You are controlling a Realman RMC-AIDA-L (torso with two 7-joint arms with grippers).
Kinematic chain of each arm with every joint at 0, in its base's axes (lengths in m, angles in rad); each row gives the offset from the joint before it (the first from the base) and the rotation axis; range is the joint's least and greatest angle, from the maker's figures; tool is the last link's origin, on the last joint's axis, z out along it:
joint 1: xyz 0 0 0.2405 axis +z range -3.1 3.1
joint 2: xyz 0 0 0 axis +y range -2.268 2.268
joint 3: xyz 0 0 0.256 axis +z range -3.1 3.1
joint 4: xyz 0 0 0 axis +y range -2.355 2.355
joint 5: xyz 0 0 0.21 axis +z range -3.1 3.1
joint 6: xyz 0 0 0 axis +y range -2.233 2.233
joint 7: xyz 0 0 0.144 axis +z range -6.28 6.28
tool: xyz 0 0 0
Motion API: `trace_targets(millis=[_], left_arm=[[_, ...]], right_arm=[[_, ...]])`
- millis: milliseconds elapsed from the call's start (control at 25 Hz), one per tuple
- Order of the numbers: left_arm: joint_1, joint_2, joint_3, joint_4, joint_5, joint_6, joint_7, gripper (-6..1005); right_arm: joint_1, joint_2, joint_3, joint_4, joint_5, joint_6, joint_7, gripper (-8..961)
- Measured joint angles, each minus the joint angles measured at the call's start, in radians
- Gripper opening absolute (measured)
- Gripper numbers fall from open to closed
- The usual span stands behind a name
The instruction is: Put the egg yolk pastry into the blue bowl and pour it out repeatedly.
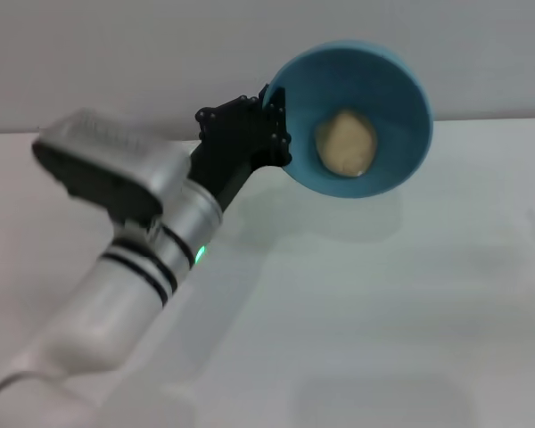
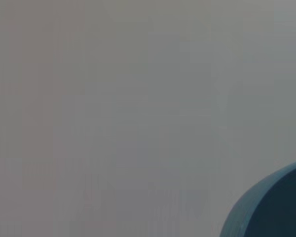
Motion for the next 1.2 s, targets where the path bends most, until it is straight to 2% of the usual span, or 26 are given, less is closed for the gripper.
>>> trace_targets(millis=[40, 120, 200, 320, 680, 1200], left_arm=[[0.0, 0.0, 0.0, 0.0, 0.0, 0.0, 0.0, 14], [-0.025, -0.004, 0.085, -0.086, 0.0, -0.183, -0.003, 14], [-0.042, -0.006, 0.132, -0.14, 0.0, -0.278, -0.009, 14], [-0.057, -0.01, 0.176, -0.194, -0.003, -0.367, -0.012, 13], [-0.068, -0.011, 0.187, -0.248, -0.01, -0.476, -0.004, 13], [-0.082, -0.011, 0.215, -0.249, -0.075, -0.596, -0.003, 12]], right_arm=[[0.0, 0.0, 0.002, 0.001, 0.0, -0.001, 0.0, 495], [0.001, 0.0, 0.004, 0.002, 0.0, -0.004, 0.0, 495], [0.005, 0.0, 0.004, 0.003, 0.001, -0.005, 0.0, 495], [0.011, 0.0, 0.004, 0.005, 0.001, -0.007, 0.0, 494], [0.027, 0.002, 0.003, 0.013, 0.002, -0.008, 0.001, 494], [0.019, 0.002, -0.002, 0.037, 0.078, -0.039, 0.001, 495]])
